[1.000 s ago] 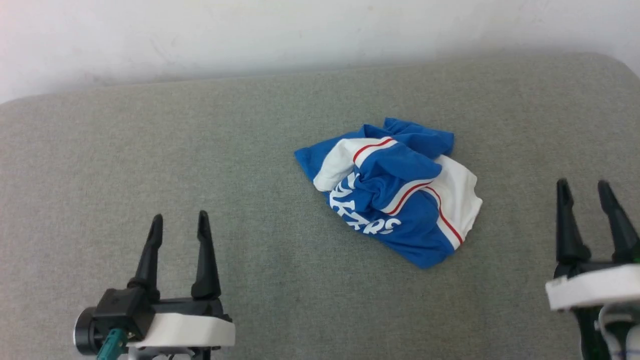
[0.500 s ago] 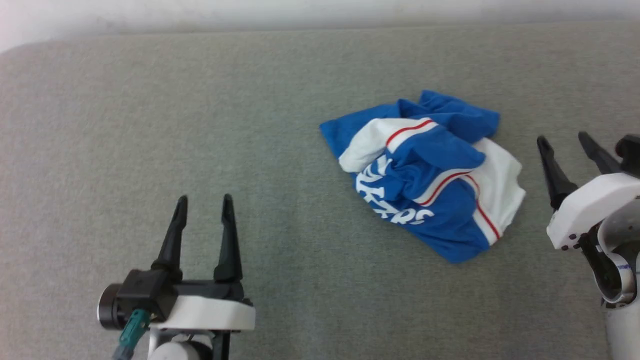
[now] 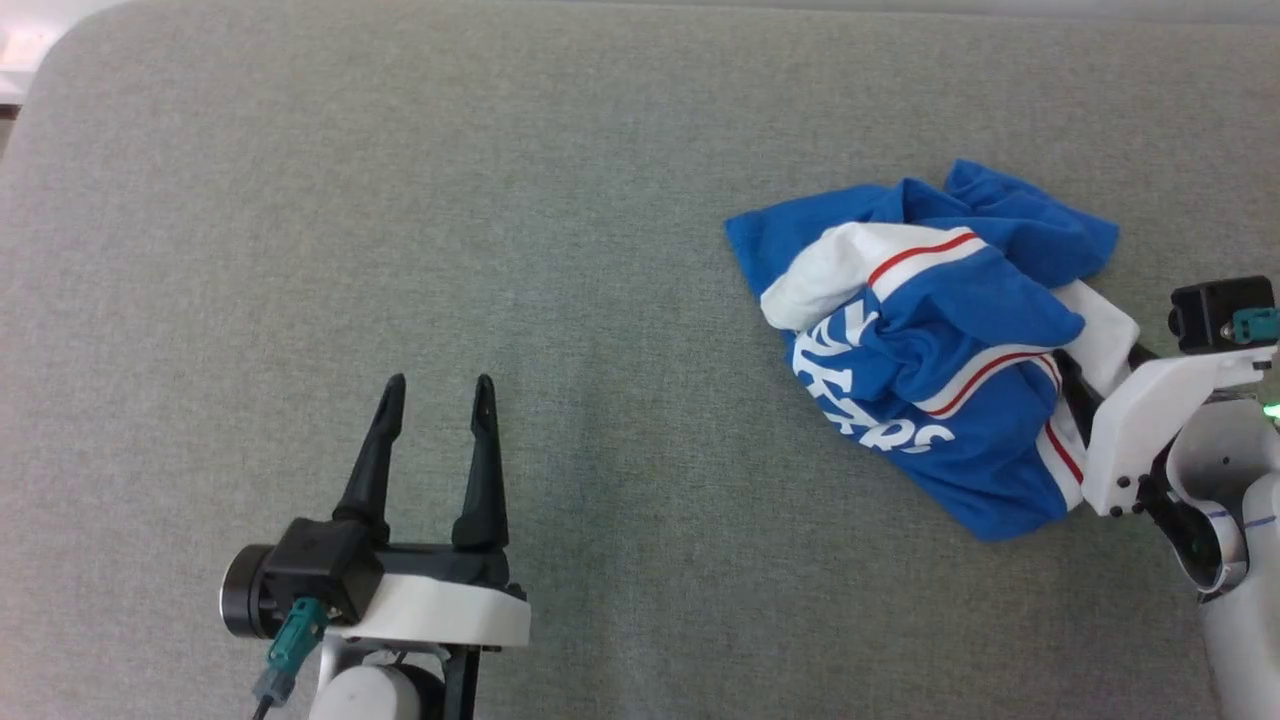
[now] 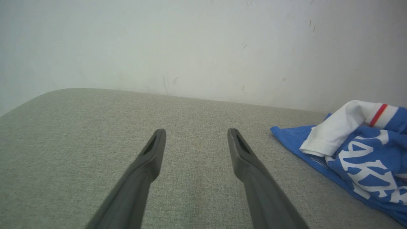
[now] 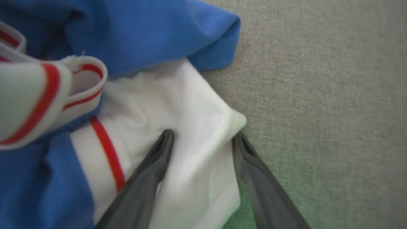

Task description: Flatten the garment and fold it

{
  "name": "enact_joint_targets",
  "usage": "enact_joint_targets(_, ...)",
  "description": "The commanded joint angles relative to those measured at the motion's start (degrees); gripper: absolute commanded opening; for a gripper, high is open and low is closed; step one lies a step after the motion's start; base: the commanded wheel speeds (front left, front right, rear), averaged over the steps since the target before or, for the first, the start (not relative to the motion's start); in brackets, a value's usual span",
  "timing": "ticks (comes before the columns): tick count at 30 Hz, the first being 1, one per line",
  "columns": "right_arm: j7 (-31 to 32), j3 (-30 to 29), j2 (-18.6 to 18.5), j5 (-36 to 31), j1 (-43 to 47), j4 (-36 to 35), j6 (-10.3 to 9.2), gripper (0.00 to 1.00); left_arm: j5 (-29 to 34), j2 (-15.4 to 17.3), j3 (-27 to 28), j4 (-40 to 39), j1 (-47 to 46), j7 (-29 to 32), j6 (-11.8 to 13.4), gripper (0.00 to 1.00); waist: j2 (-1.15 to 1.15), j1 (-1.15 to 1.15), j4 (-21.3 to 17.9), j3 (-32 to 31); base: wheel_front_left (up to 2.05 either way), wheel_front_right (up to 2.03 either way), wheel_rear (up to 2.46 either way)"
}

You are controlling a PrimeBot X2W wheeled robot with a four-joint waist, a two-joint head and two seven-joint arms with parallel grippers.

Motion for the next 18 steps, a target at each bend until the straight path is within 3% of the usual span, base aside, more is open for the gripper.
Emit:
enact_joint_targets(1,1.1,0.6,0.7,0.0,0.7,1.7,-0.05,0.00,0.7,-0.4,0.5,0.4,-0.5,-0.3,-0.4,1.00,0.00,0.00,0.0,-0.5,0.00,0.00,0.00)
enact_joint_targets(10,-4.3,-1.0,0.2,0.0,-1.7,-3.8,-0.05,0.00,1.2,-0.9,2.7,1.2,1.0,-0.3,-1.0,1.00,0.00,0.00,-3.9,-5.4,0.00,0.00,0.00)
enact_joint_targets(18,-6.6,-14.2,0.5,-1.5,3.5,-10.4,-0.05,0.00,1.5,-0.3,5.0,1.1,3.5,-0.3,-1.2,1.00,0.00,0.00,-7.0,-8.4,0.00,0.00,0.00)
